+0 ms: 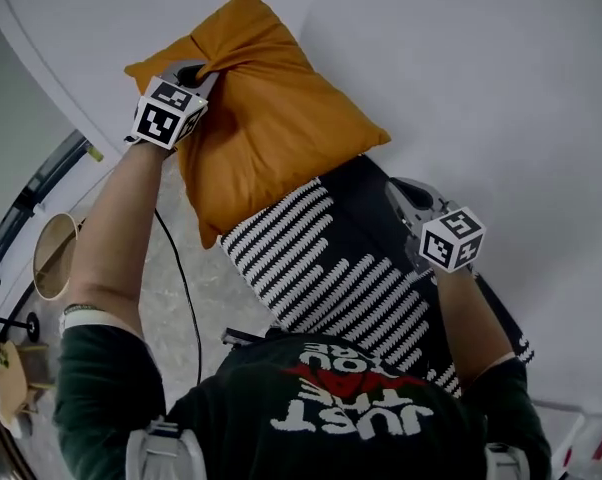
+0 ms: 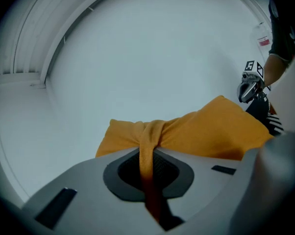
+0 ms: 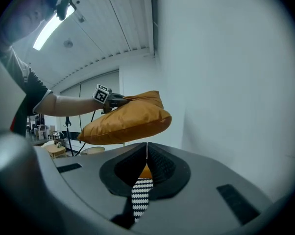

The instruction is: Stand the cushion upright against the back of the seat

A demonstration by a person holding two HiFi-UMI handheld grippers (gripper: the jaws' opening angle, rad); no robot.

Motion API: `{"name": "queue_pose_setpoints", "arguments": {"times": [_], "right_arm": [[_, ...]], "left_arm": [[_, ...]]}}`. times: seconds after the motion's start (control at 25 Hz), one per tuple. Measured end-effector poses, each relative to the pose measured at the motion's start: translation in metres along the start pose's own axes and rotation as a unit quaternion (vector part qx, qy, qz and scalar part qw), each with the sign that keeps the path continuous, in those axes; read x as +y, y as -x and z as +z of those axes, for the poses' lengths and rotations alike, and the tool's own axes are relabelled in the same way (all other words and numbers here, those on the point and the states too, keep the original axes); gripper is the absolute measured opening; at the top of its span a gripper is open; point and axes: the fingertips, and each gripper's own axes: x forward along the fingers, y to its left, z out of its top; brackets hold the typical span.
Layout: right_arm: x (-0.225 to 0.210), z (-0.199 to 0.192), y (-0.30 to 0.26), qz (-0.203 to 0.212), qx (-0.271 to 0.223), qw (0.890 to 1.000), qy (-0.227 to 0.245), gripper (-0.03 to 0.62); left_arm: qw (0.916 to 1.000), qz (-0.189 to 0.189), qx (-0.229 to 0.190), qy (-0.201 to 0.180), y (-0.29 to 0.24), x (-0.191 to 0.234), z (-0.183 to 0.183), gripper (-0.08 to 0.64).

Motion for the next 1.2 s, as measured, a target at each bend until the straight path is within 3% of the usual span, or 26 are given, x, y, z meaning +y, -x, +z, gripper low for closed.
{"name": "queue_pose_setpoints", "arguments": {"times": [0.24, 0.4, 0.68, 0.8, 0.92, 1.08, 1.2], "right_arm": [[0.008, -0.013, -0.046, -0.023, 0.027, 0.999, -0.022, 0.026], [-0.003, -0.031, -0.094, -0.035, 0.053, 0.997, -0.044, 0.026], [-0.033, -0.104, -0.150, -0.052, 0.112, 0.988, -0.094, 0.026], [-0.047, -0.137, -0.166, -0.060, 0.139, 0.981, -0.119, 0.026], [-0.061, -0.179, -0.174, -0.067, 0.163, 0.974, -0.145, 0.026], [-0.071, -0.233, -0.176, -0.074, 0.189, 0.962, -0.182, 0.026], [-0.069, -0.269, -0.174, -0.075, 0.210, 0.952, -0.209, 0.026]], "left_arm": [[0.9992, -0.035, -0.017, 0.000, -0.047, 0.004, -0.037, 0.015], [0.9990, -0.039, -0.021, -0.009, -0.101, 0.011, -0.074, 0.015], [0.9968, -0.071, 0.016, -0.034, -0.218, -0.043, -0.176, 0.017], [0.9943, -0.073, 0.041, -0.067, -0.271, -0.066, -0.221, 0.017], [0.9865, -0.077, 0.053, -0.135, -0.320, -0.105, -0.257, 0.017], [0.9616, -0.109, 0.049, -0.247, -0.360, -0.190, -0.305, 0.020], [0.9510, -0.128, 0.092, -0.266, -0.366, -0.233, -0.373, 0.028]]}}
